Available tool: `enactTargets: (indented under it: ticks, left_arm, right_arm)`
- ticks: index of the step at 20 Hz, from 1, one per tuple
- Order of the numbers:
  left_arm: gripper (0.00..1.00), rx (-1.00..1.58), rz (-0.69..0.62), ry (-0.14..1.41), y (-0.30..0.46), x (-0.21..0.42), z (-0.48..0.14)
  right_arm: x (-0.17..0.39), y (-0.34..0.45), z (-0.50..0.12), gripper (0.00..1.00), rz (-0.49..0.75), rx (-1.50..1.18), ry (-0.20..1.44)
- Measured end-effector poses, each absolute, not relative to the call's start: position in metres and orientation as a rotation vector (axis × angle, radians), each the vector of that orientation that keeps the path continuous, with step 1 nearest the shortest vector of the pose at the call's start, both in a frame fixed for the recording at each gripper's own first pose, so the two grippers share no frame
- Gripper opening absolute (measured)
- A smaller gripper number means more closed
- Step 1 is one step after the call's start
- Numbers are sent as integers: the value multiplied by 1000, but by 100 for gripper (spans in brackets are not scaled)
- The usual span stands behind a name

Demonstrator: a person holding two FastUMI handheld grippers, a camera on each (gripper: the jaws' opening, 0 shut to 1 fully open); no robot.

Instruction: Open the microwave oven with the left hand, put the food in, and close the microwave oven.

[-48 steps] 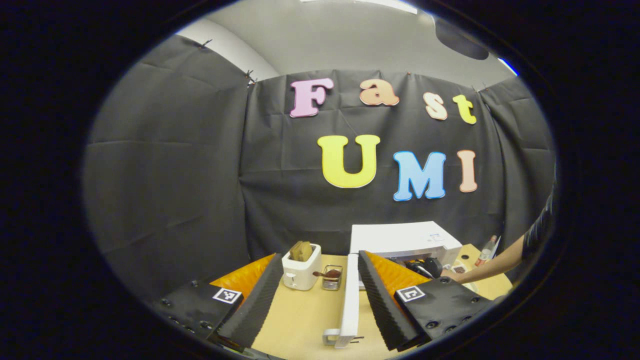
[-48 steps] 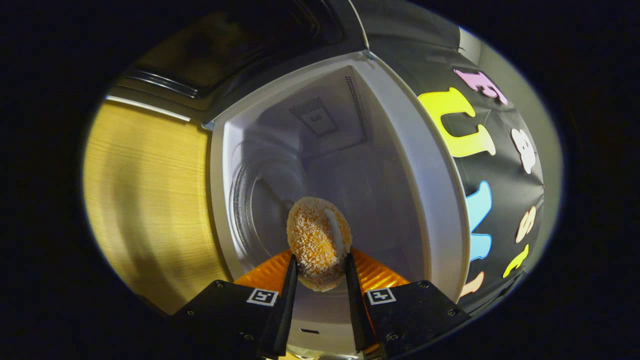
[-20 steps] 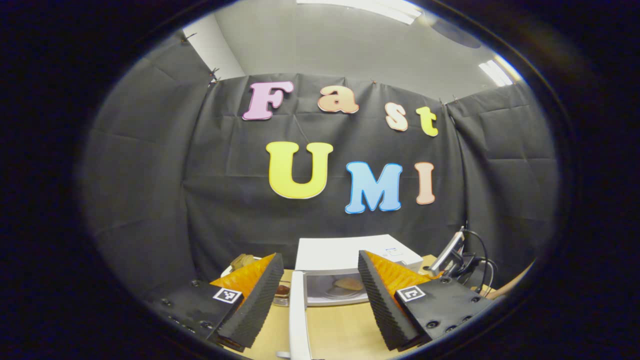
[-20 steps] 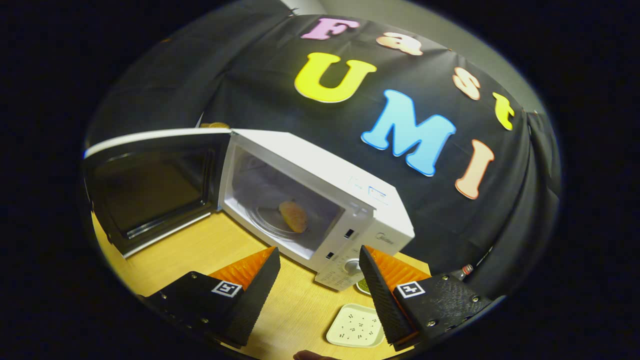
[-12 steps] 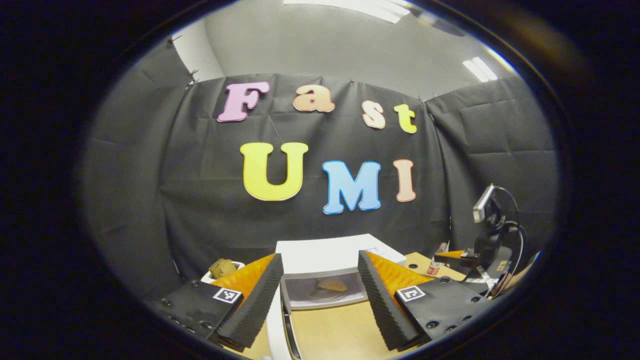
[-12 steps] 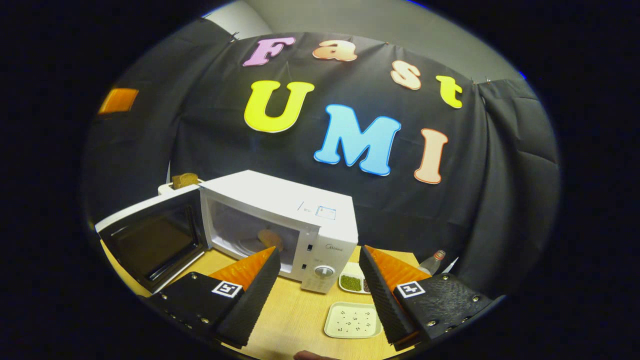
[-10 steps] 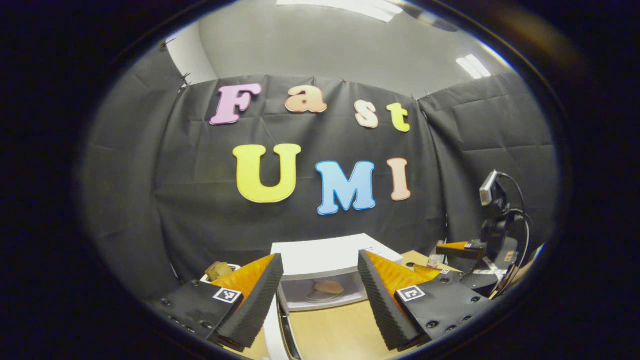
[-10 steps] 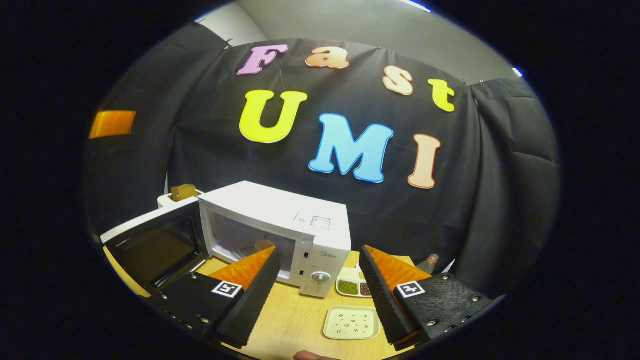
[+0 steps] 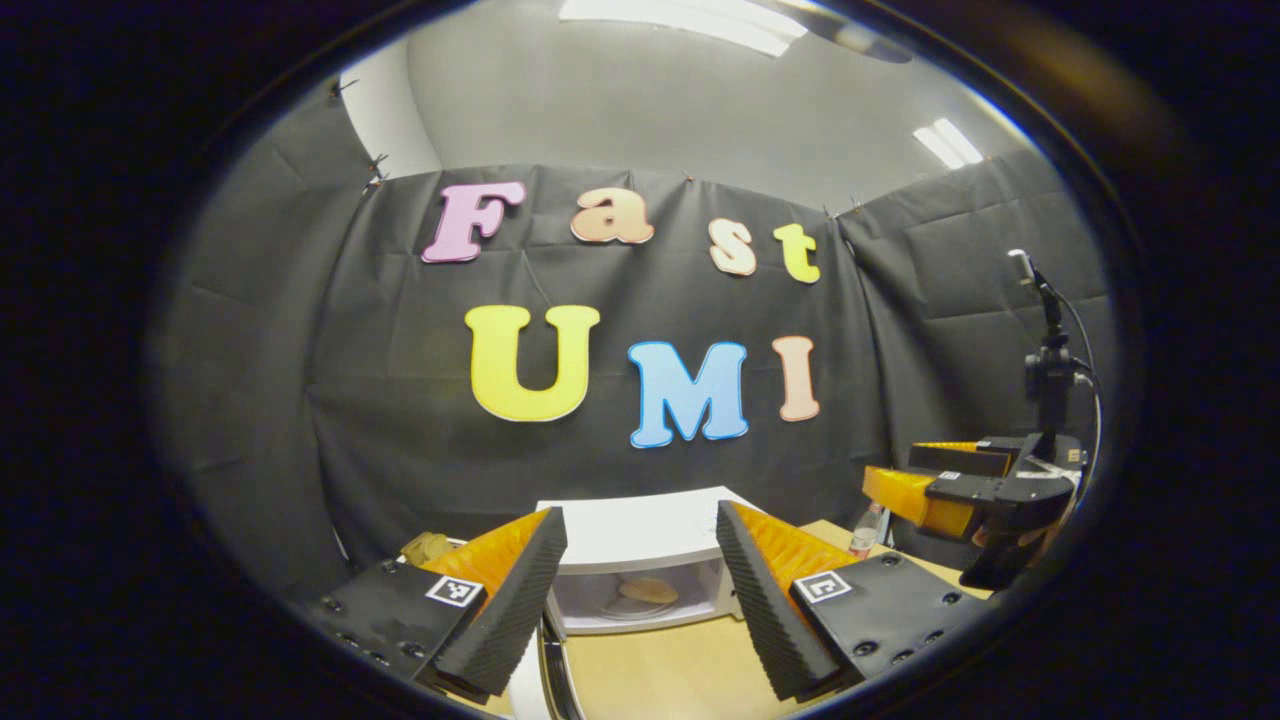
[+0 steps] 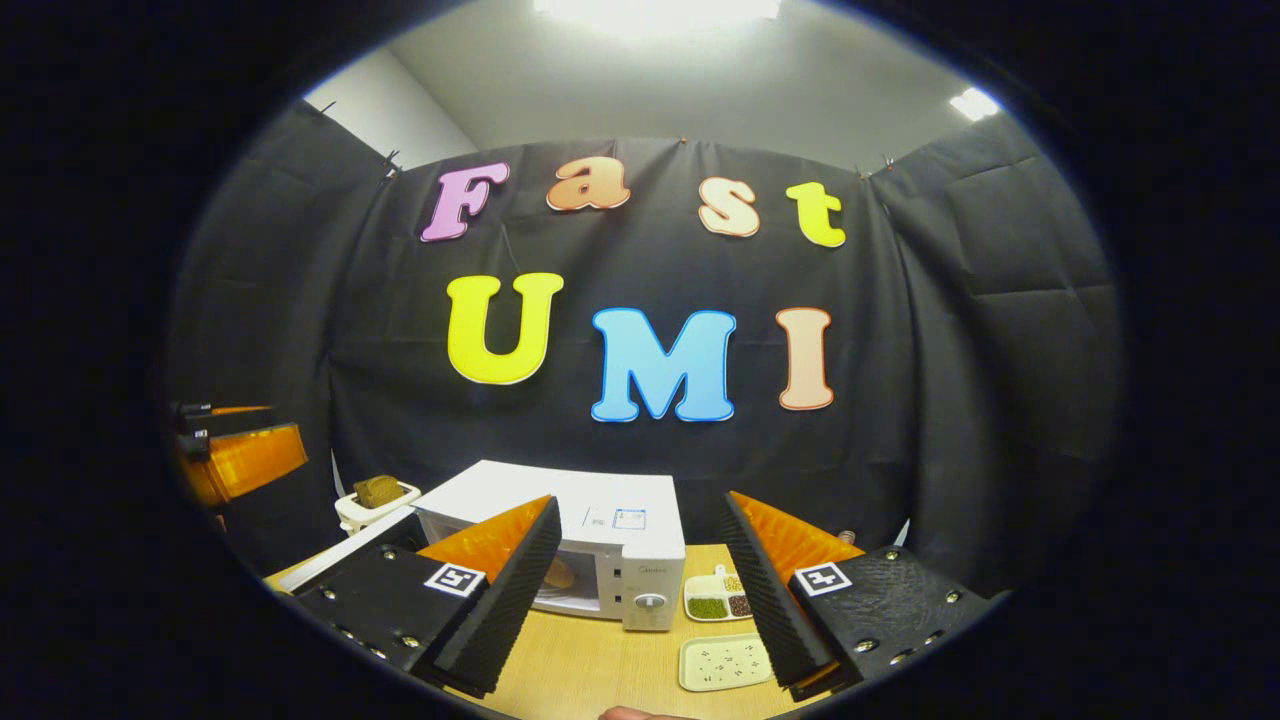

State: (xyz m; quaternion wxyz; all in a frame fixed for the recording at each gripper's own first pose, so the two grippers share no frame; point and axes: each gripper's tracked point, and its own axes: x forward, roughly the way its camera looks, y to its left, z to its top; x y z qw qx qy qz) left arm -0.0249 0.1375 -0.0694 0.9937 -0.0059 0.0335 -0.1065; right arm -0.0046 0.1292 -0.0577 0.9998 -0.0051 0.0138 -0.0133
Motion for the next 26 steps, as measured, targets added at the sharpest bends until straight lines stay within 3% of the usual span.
enactTargets:
  ticks: [10, 12, 16, 26]
  left_arm:
    - [96, -27, -166, 119, 175, -39, -80]
    - [88, -27, -168, 137, 182, -42, -86]
    - [7, -13, -111, 181, 214, -50, -101]
    - [9, 16, 13, 376, 288, -104, -190]
  right_arm:
    - [-12, 136, -58, 97, -27, -5, 53]
    - [-14, 136, -57, 97, -33, 3, 50]
    - [-16, 137, -56, 97, -37, 12, 49]
    - [-15, 142, -61, 97, -23, 22, 64]
